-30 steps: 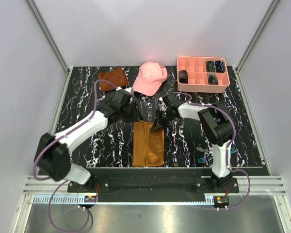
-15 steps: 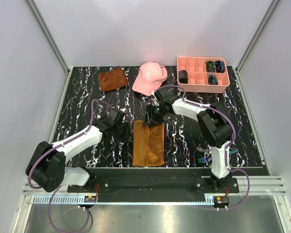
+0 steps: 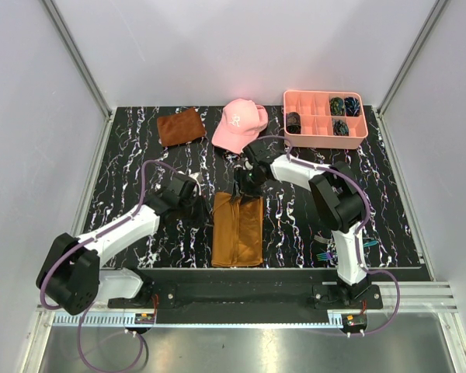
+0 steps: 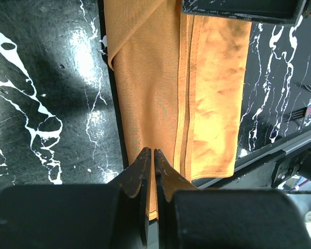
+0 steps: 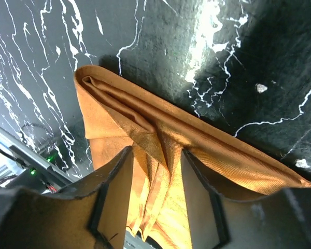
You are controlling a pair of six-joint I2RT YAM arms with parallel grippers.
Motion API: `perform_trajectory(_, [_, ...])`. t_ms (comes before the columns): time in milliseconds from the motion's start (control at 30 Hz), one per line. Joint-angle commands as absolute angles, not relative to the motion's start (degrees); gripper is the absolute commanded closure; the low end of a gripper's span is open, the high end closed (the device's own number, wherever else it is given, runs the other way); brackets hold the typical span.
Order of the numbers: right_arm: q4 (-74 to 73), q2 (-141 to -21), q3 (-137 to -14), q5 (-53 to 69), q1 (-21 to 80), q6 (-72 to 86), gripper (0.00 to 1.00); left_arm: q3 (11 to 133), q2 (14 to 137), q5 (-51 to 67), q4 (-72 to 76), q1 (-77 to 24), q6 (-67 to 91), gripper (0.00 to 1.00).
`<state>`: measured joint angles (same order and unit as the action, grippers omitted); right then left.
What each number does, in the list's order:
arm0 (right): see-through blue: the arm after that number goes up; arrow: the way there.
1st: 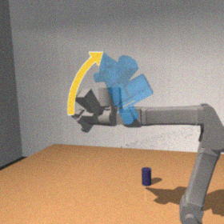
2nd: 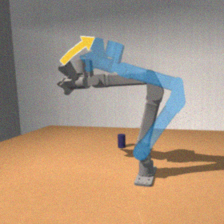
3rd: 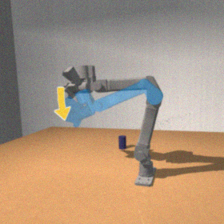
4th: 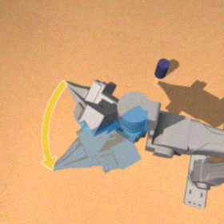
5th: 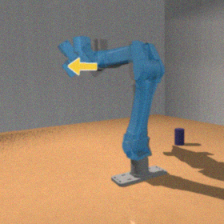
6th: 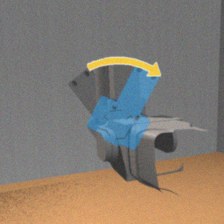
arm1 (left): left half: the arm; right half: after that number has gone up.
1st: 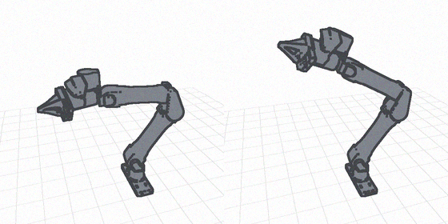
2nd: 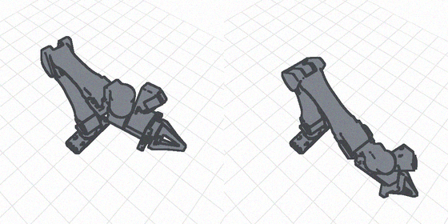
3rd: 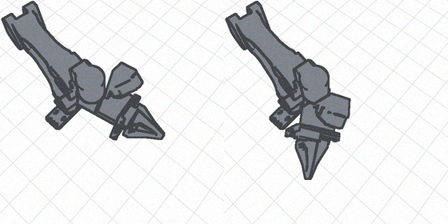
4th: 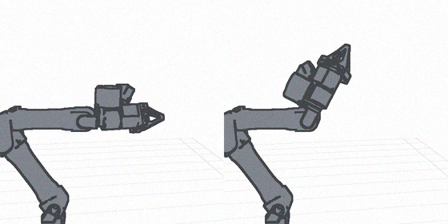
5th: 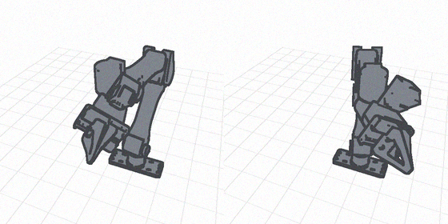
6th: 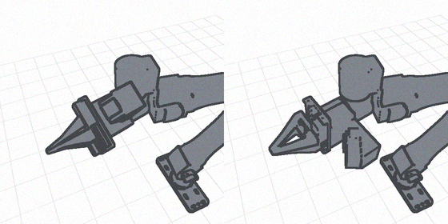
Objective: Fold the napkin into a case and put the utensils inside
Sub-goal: Smooth out the 2/3-rectangle-folded napkin at the center of the board.
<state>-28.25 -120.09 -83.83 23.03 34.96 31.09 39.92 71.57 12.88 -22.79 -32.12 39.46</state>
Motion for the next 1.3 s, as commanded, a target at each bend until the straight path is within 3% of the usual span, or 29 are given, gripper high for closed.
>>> perform_trajectory(0, [-29.7, -120.8, -86.9, 19.7, 35.7, 29.7, 0.55, 40.3, 70.0, 15.0, -20.7, -31.7, 39.6, 0.93])
perform_trajectory(233, [-31.4, -121.8, -89.8, 18.5, 35.6, 28.7, 0.83, 40.8, 72.2, 16.4, -19.1, -31.7, 39.5, 0.93])
perform_trajectory(467, [-31.7, -123.4, -91.1, 18.1, 35.3, 26.7, 0.96, 43.3, 79.4, 19.6, -14.5, -31.7, 40.7, 0.93])
perform_trajectory(800, [-31.7, -124.3, -90.9, 18.8, 34.1, 25.8, 1.00, 41.8, 87.7, 20.8, -8.0, -31.5, 42.4, 0.98])
perform_trajectory(1267, [-30.8, -125.0, -89.6, 20.0, 33.8, 26.3, 1.00, 23.8, 75.5, 25.4, -4.4, -33.7, 43.6, 0.96])
